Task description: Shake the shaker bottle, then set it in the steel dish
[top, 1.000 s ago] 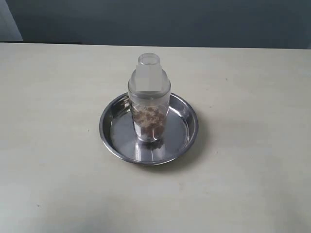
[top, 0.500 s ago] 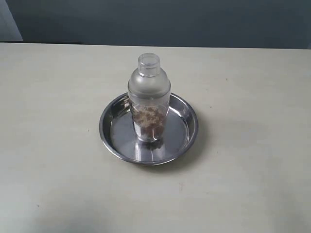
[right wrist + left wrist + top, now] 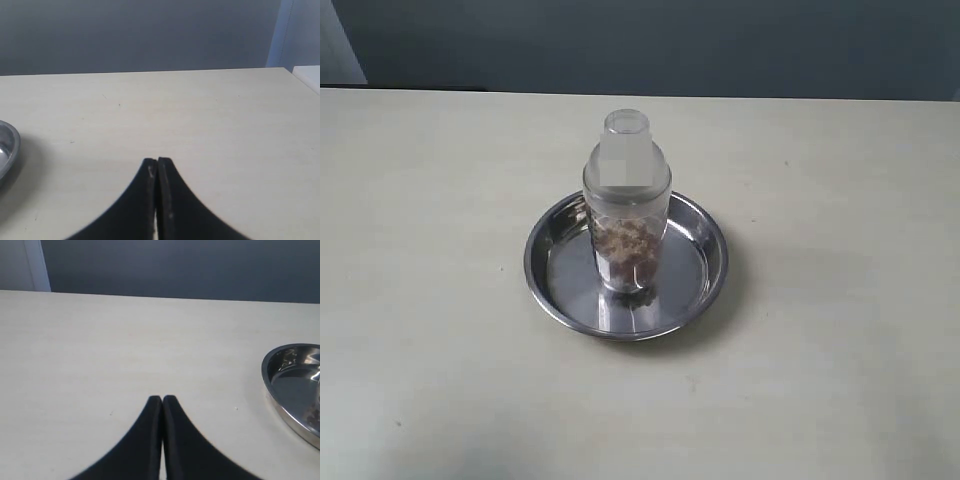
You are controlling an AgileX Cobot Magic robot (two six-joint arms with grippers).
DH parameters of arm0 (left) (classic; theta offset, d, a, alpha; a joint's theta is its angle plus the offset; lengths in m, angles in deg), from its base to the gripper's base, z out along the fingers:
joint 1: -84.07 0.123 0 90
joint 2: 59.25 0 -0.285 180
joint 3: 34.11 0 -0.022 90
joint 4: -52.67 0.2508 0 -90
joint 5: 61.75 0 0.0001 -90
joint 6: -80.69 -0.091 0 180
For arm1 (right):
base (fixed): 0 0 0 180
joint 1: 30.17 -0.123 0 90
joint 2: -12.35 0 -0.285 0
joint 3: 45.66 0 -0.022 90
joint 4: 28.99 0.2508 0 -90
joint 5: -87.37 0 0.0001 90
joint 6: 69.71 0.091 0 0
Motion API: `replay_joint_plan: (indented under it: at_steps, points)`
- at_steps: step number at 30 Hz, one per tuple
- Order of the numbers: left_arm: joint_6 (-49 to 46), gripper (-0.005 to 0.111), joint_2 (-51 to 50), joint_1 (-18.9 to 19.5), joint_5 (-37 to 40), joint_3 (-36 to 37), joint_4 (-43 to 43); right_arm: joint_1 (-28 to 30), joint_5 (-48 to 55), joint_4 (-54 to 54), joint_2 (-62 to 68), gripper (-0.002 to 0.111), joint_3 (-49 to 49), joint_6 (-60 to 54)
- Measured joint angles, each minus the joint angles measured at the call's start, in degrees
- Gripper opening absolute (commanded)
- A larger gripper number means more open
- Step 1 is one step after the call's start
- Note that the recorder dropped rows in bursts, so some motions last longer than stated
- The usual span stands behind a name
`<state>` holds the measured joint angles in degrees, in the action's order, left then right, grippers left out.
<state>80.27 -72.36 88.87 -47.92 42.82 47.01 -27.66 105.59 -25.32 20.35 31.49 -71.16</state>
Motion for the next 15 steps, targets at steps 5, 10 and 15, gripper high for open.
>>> replay_joint_plan:
  at_steps: [5, 10, 15]
  points:
    - [-0.1, 0.001, 3.3, 0.3, -0.6, 0.0, 0.0, 0.0, 0.0, 0.0, 0.0, -0.001, 0.0, 0.0]
    - [-0.1, 0.001, 5.0, 0.3, -1.3, 0.0, 0.0, 0.0, 0.0, 0.0, 0.0, -0.001, 0.0, 0.0]
    - [-0.1, 0.001, 5.0, 0.3, -1.7, 0.0, 1.6, 0.0, 0.0, 0.0, 0.0, -0.001, 0.0, 0.0]
